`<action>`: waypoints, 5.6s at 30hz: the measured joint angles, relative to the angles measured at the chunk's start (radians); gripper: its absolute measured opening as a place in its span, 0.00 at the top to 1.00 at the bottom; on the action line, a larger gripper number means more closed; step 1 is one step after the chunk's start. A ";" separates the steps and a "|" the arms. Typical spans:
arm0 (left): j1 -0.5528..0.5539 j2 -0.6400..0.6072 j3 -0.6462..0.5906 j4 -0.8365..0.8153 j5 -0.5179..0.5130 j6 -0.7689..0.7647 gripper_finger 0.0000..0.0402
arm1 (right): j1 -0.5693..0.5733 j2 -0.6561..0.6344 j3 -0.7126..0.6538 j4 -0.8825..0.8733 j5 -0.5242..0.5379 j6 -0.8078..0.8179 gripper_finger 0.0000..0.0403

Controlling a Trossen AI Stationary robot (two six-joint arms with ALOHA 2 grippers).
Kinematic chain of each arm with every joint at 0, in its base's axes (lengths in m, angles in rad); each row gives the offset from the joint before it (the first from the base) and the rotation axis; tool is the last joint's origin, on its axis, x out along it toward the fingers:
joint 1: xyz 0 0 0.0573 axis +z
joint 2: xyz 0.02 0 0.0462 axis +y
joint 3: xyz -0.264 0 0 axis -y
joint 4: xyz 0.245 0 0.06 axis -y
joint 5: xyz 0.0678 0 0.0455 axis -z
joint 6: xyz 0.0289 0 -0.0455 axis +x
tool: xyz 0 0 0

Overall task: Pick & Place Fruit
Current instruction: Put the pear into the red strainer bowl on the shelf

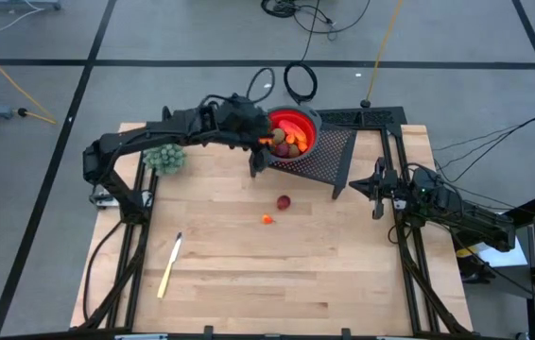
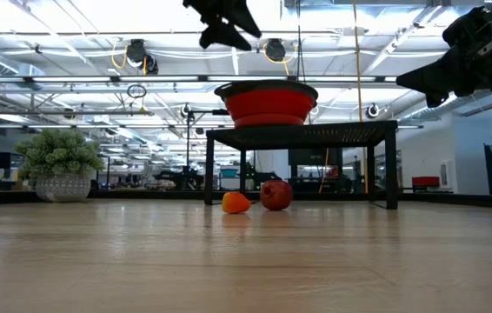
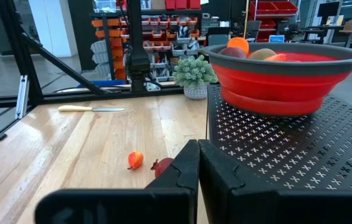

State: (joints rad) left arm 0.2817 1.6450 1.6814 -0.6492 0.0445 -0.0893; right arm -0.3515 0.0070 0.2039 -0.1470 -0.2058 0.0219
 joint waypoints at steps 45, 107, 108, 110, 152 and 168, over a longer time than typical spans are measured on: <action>-0.462 0.220 -0.002 -0.166 -0.211 -0.304 0.47 | 0.000 0.000 0.000 0.000 -0.068 -0.007 1.00; -0.403 0.462 -0.180 -0.097 -0.204 0.111 0.47 | 0.000 0.000 0.000 -0.015 -0.085 -0.007 1.00; -0.402 0.462 -0.180 -0.097 -0.201 0.109 0.47 | 0.000 0.000 0.000 -0.015 -0.085 -0.007 1.00; -0.402 0.462 -0.180 -0.097 -0.198 0.110 0.47 | 0.000 0.000 0.000 -0.015 -0.085 -0.007 1.00; -0.400 0.186 -0.120 0.277 -0.142 -0.156 0.69 | 0.000 0.000 0.000 0.183 -0.245 0.179 1.00; -0.400 0.171 -0.120 0.639 -0.030 -0.475 0.69 | 0.047 0.072 0.000 0.504 -0.322 0.251 1.00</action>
State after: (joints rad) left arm -0.1181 1.8156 1.5613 -0.0099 0.0146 -0.5648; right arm -0.3050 0.0789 0.2035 0.3570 -0.5276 0.2728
